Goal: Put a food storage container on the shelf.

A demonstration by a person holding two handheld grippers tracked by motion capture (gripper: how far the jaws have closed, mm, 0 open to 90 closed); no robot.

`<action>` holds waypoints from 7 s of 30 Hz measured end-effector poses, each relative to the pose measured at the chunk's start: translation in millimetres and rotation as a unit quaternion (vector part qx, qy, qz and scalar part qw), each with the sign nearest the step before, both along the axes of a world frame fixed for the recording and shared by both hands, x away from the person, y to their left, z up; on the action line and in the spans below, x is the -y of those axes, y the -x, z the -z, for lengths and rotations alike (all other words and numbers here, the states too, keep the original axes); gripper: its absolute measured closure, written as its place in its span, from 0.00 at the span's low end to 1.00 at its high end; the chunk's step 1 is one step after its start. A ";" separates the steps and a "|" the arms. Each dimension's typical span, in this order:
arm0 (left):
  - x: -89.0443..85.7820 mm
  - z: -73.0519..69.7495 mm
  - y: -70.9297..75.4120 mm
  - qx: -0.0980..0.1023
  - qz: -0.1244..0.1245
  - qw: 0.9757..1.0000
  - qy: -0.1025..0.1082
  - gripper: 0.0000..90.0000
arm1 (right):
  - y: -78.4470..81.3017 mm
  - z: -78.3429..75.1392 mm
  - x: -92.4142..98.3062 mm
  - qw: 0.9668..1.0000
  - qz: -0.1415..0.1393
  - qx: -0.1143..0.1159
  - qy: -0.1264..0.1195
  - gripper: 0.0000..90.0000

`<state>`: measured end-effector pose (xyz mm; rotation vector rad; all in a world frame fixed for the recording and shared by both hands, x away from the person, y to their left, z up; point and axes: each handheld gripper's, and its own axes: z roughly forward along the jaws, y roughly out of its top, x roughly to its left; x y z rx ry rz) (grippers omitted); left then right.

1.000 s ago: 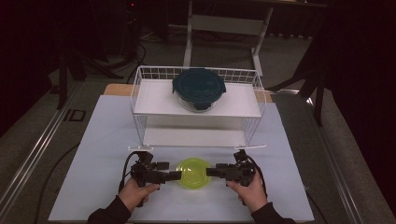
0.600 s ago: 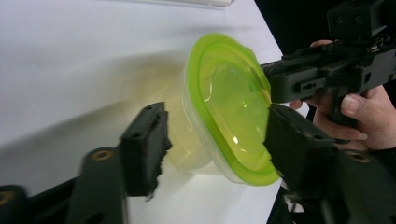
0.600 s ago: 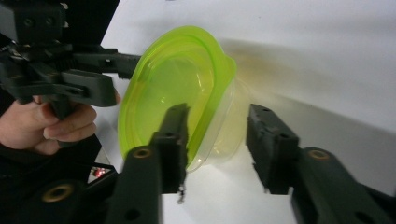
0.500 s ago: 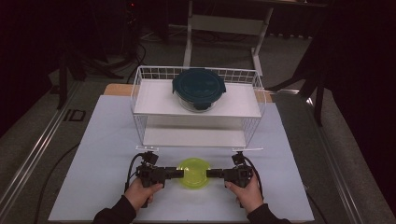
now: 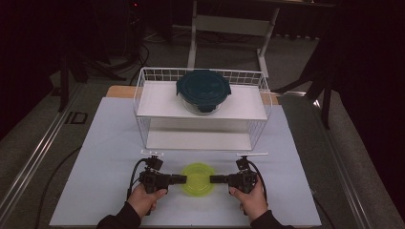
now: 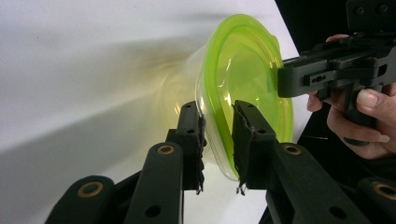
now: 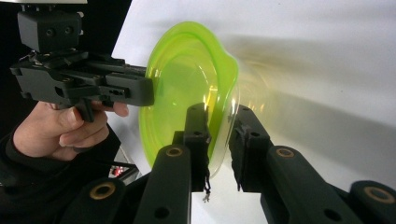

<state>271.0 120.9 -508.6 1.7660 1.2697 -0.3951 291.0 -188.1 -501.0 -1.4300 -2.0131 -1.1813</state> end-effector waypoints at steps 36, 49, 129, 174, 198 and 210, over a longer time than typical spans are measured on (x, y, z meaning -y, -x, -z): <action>-3.8 -114.6 2.7 0.078 -0.020 0.996 0.032 0.91 | 6.5 -115.8 0.6 0.994 0.007 0.112 0.003 0.90; -3.1 -174.6 -14.0 0.115 -0.014 0.993 0.027 0.91 | -5.2 -169.2 1.4 0.989 0.015 0.147 -0.006 0.90; -18.6 -243.0 -120.7 0.188 -0.105 0.975 0.060 0.48 | -125.3 -264.4 0.1 0.980 0.093 0.174 0.016 0.56; -14.0 -116.5 18.7 0.393 -0.014 0.919 0.014 0.13 | -95.1 -219.3 -44.8 0.972 0.058 0.223 0.038 1.00; -1.3 -98.9 29.7 0.410 0.005 0.912 -0.015 0.13 | -107.3 -212.4 -48.9 0.973 0.078 0.215 0.036 0.99; -1.2 -98.7 31.3 0.407 0.012 0.913 -0.012 0.12 | -89.5 -212.1 -36.1 0.969 0.064 0.235 0.038 0.88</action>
